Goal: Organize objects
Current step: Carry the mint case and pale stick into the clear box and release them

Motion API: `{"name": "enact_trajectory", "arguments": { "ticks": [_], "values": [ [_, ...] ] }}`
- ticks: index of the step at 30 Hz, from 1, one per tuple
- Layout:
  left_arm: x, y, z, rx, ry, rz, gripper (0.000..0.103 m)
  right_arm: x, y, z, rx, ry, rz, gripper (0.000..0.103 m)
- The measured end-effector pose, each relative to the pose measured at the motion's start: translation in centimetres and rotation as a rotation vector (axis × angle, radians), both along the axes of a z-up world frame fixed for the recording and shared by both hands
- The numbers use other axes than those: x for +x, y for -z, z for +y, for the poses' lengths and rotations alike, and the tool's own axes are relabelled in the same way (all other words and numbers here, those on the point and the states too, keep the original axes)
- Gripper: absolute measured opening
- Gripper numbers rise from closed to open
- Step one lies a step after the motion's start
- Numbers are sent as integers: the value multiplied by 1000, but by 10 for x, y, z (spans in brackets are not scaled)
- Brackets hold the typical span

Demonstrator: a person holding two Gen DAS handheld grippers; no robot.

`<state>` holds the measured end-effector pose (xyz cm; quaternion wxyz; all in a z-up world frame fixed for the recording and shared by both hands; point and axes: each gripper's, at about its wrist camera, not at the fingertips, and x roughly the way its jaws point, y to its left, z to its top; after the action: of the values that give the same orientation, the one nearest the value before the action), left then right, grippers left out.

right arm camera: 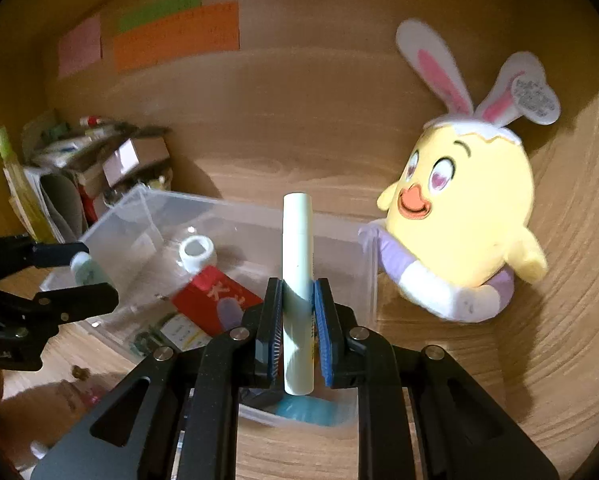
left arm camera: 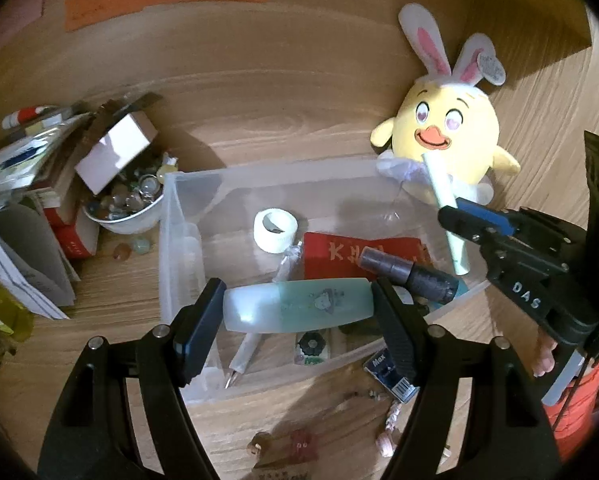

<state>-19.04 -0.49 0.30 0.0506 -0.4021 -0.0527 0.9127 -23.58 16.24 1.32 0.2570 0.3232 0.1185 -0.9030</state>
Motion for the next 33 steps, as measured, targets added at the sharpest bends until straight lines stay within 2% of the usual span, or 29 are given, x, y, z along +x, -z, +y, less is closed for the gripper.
{"name": "enact_trajectory", "arguments": {
  "ticks": [4, 11, 21, 23, 25, 29, 33],
  "values": [
    [-7, 6, 2, -15, -3, -11, 73, -6, 11, -5, 26, -6, -20, 14],
    [-16, 15, 0, 3, -5, -36, 73, -13, 28, -13, 66, -14, -53, 14],
    [-11, 9, -1, 30, -8, -36, 75, -15, 28, -15, 69, -15, -71, 15],
    [-8, 6, 1, 20, -7, -27, 76, -14, 27, -14, 70, -15, -73, 20],
    [-6, 3, 2, 17, -4, -18, 80, -10, 24, -13, 64, -17, -67, 30],
    [1, -2, 5, -1, 2, -1, 84, 2, 13, -10, 54, -28, -31, 41],
    [12, -8, 10, -19, 8, 23, 90, 18, 1, -7, 36, -40, 7, 59]
  ]
}}
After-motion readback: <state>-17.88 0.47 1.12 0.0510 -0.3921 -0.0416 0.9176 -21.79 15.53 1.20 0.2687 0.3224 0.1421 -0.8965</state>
